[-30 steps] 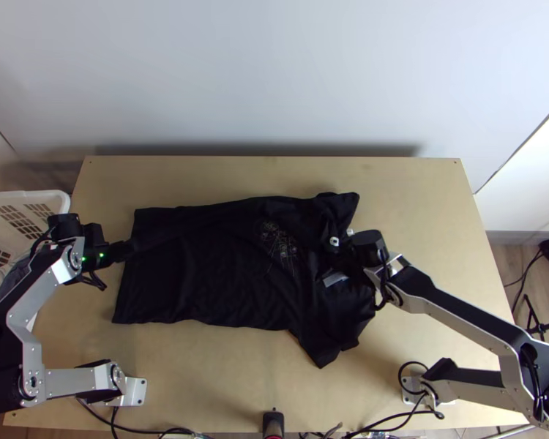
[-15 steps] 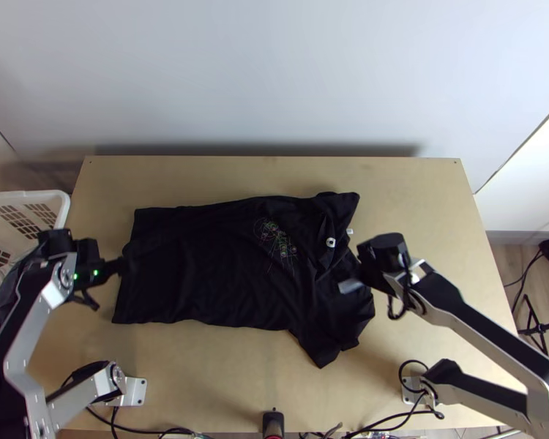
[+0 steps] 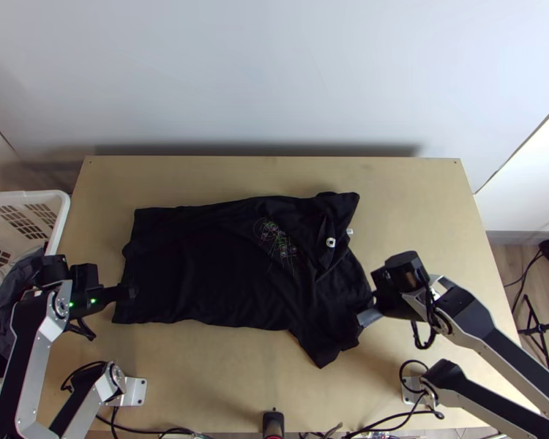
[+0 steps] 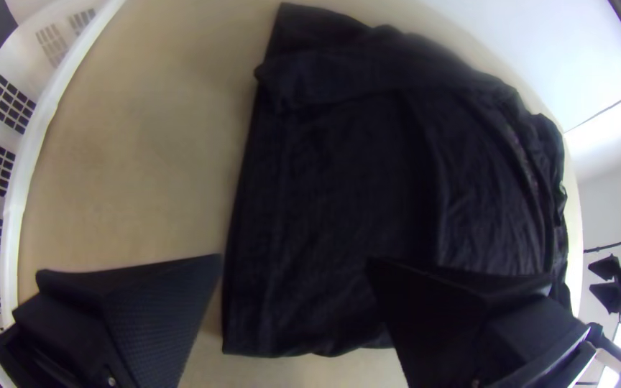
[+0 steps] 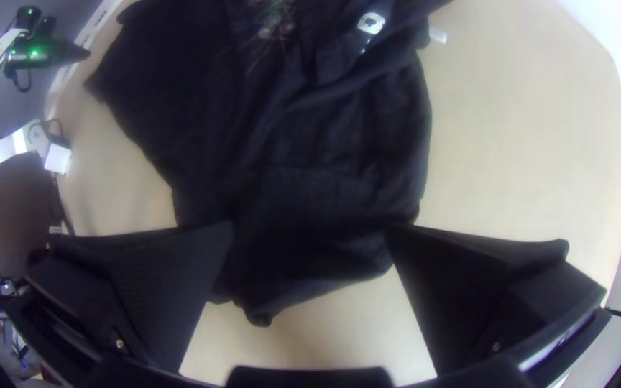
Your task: Fold the t-shirt
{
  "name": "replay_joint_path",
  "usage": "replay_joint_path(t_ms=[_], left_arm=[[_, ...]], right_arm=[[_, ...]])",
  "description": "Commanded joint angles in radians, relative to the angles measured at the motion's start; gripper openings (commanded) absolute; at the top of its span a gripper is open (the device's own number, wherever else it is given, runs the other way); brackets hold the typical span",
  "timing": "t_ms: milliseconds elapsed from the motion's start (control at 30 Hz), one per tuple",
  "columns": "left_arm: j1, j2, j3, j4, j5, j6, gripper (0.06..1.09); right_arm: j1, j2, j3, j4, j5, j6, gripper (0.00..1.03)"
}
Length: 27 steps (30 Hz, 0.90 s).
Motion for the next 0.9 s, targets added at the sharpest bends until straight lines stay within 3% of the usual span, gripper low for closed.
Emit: replay_joint_path(t_ms=[0, 300, 533, 633, 867], left_arm=[[0.047, 0.070, -0.007, -0.029, -0.026, 0.056, 1.04], [0.041, 0.253, 0.006, -0.068, -0.051, 0.123, 1.04], [0.032, 0.303, 0.021, -0.079, -0.051, 0.134, 1.04], [0.029, 0.333, 0.042, -0.079, -0.049, 0.126, 1.04], [0.024, 0.357, 0.082, -0.105, -0.034, 0.120, 1.04]], right_arm=[[0.029, -0.013, 0.027, -0.185, -0.057, 0.003, 0.98], [0.063, -0.001, 0.004, -0.227, -0.085, 0.038, 0.98], [0.069, -0.004, -0.020, -0.277, -0.090, 0.041, 0.98], [0.071, -0.009, -0.038, -0.277, -0.091, 0.052, 0.93], [0.071, 0.028, -0.046, -0.242, -0.132, 0.076, 0.93]])
